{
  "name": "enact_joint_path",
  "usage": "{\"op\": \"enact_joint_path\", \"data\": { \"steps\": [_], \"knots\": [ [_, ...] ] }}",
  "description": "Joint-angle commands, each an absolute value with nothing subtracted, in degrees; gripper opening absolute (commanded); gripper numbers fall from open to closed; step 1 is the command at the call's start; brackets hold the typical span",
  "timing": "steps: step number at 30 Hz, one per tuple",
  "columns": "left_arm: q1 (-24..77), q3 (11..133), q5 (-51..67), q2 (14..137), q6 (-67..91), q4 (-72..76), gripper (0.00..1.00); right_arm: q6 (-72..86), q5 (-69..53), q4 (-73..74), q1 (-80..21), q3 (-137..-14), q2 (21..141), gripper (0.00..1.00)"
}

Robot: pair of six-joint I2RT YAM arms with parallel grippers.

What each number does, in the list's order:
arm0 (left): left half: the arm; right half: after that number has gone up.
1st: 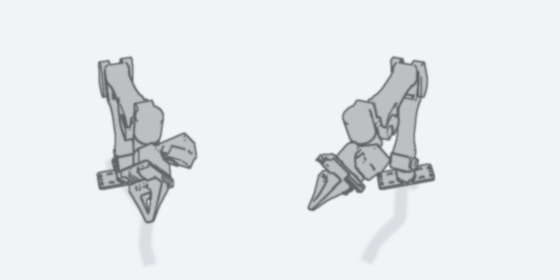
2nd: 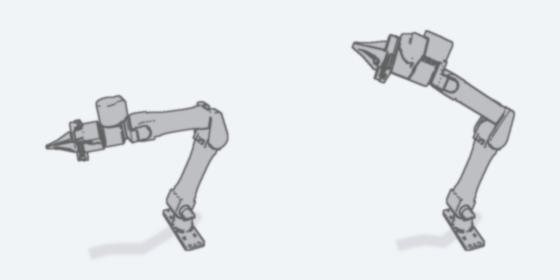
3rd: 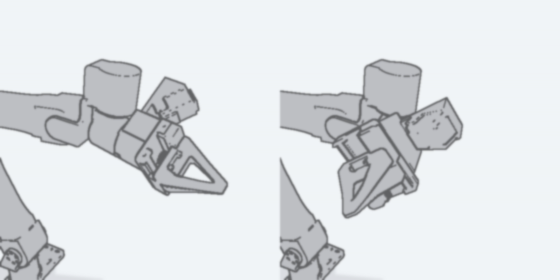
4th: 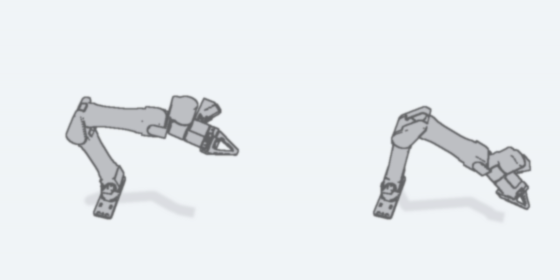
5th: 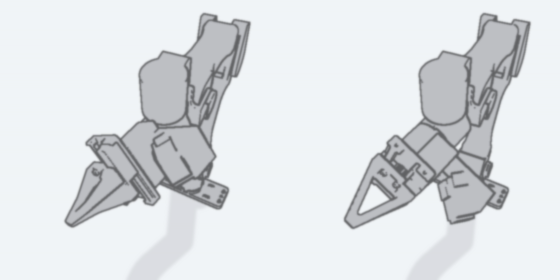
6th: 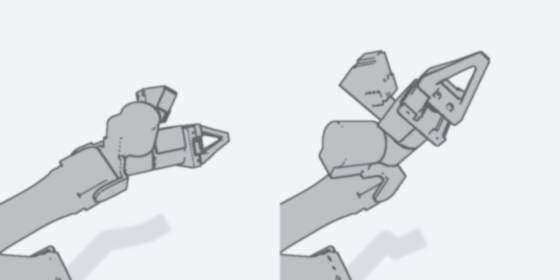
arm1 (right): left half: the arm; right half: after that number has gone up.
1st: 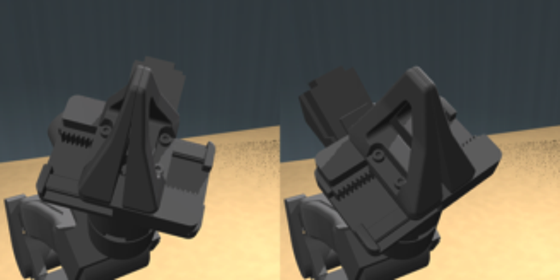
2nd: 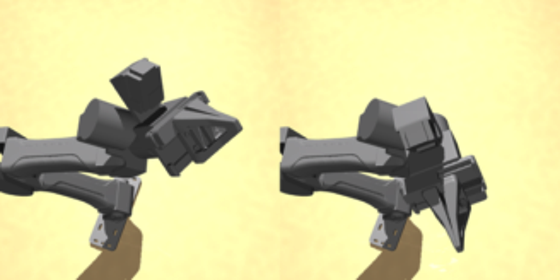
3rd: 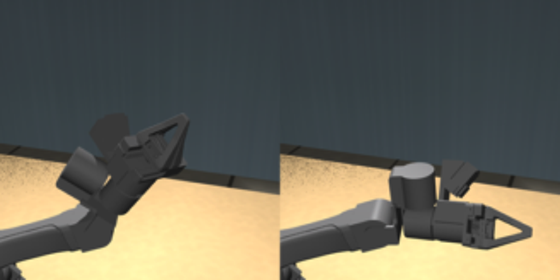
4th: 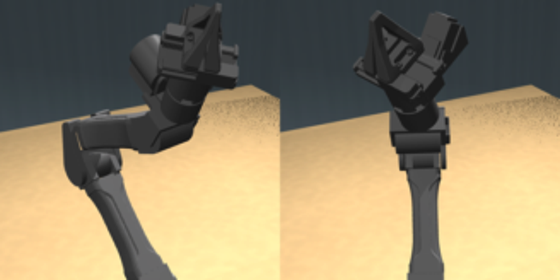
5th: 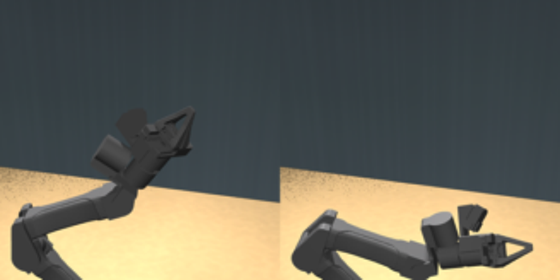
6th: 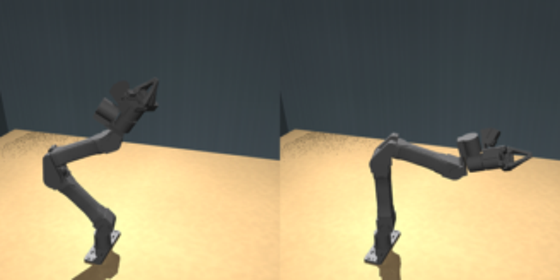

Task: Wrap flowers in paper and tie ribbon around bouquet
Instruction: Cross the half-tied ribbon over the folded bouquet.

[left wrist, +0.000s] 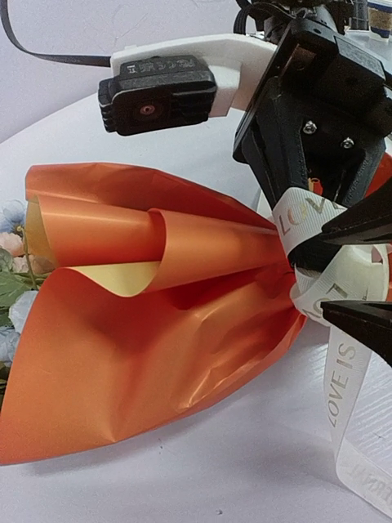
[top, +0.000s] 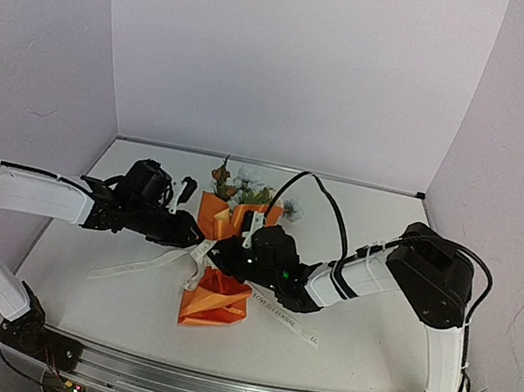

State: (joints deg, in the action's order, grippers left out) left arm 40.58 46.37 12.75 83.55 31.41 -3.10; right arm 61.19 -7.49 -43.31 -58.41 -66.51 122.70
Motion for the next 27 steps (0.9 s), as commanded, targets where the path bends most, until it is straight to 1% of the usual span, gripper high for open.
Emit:
{"op": "enact_joint_path", "data": {
  "steps": [1, 8, 16, 27],
  "knots": [
    [40.7, 48.1, 10.8, 83.0, 29.6, -3.6, 0.28, 61.3, -8.5, -46.0, -58.1, -68.7, 123.6, 0.00],
    [40.7, 47.5, 12.5, 84.1, 29.8, -2.8, 0.36, 61.3, -8.7, -46.1, -57.9, -68.9, 123.8, 0.00],
    [40.7, 46.5, 15.3, 86.0, 32.0, 1.5, 0.34, 62.4, -9.6, -47.4, -57.8, -69.2, 124.5, 0.00],
    [40.7, 45.0, 15.1, 85.8, 34.1, 4.1, 0.35, 68.3, -13.0, -56.1, -56.5, -69.0, 127.3, 0.00]
  ]
}}
